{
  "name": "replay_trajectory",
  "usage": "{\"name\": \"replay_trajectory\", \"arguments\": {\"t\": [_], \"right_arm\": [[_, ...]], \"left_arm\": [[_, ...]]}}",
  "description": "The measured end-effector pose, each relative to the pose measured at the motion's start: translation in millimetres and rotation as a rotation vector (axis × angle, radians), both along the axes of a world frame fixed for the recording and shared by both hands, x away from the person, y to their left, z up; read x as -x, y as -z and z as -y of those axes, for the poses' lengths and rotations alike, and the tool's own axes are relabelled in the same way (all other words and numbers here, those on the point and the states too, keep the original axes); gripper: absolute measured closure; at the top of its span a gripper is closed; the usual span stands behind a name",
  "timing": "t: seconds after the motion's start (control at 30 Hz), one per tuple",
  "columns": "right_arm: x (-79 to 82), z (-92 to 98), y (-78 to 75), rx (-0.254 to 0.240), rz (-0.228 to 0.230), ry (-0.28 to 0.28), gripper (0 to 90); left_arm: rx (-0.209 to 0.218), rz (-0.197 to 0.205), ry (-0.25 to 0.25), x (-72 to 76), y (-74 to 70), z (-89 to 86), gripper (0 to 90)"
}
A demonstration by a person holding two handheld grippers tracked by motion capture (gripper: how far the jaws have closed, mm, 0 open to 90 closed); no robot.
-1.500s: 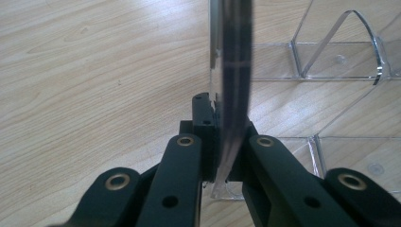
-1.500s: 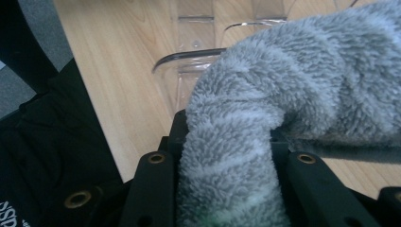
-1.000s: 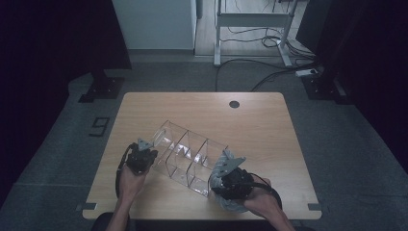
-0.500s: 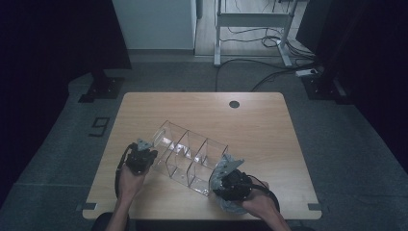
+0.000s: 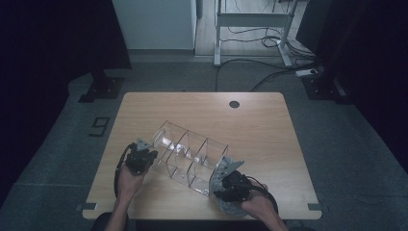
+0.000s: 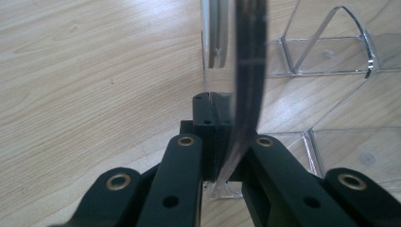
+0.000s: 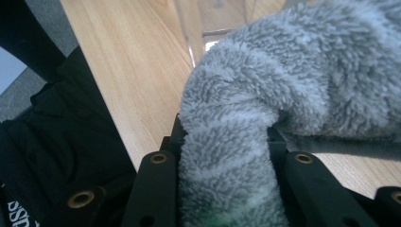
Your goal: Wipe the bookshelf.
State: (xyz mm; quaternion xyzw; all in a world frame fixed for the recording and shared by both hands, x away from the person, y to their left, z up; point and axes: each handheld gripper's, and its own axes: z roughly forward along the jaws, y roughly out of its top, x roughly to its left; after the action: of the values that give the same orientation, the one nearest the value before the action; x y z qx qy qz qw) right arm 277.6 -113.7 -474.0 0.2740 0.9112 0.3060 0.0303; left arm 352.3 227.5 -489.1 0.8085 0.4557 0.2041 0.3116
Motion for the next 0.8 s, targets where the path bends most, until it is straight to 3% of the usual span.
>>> {"name": "replay_trajectory", "arguments": {"t": [0.8], "right_arm": [[-37.2, 22.6, 3.4, -0.006, 0.010, 0.190, 67.4]], "left_arm": [[-0.006, -0.001, 0.015, 0.2, -0.2, 0.8, 87.2]]}}
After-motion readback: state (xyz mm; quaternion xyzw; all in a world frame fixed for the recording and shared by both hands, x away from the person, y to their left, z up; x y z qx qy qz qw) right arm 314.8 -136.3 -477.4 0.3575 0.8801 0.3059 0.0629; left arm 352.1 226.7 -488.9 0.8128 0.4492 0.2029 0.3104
